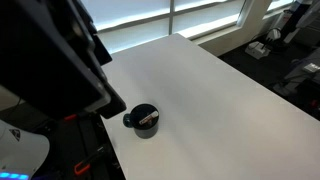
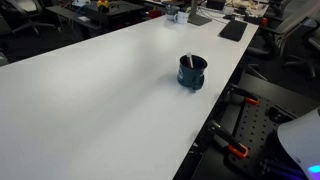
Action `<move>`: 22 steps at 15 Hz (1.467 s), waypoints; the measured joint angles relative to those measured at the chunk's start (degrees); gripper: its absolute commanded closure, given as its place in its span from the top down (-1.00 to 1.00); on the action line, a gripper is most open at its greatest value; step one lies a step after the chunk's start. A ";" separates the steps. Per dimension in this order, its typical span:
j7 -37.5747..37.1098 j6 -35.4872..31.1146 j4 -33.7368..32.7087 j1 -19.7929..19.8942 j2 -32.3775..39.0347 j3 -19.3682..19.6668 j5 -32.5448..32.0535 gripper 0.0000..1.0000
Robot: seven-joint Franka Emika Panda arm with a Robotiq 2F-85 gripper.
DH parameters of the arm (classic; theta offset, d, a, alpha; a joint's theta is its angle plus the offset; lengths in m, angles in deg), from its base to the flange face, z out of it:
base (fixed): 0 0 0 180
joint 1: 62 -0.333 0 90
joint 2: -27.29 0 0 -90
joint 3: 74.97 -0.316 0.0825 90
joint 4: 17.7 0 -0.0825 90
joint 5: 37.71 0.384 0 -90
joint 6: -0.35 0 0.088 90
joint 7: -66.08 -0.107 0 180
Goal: Remove the marker from the cup
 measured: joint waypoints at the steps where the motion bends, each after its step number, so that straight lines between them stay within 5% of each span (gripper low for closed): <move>1: 0.00 0.00 0.00 0.00 0.00 0.00 0.00 1.00; 8: -1.32 -1.61 0.95 -0.01 0.47 -1.08 0.00 1.00; 18: -17.83 -29.70 3.52 2.87 14.88 -16.53 -6.50 1.00; 22: -21.42 -24.33 3.52 3.98 22.15 -19.55 -5.77 1.00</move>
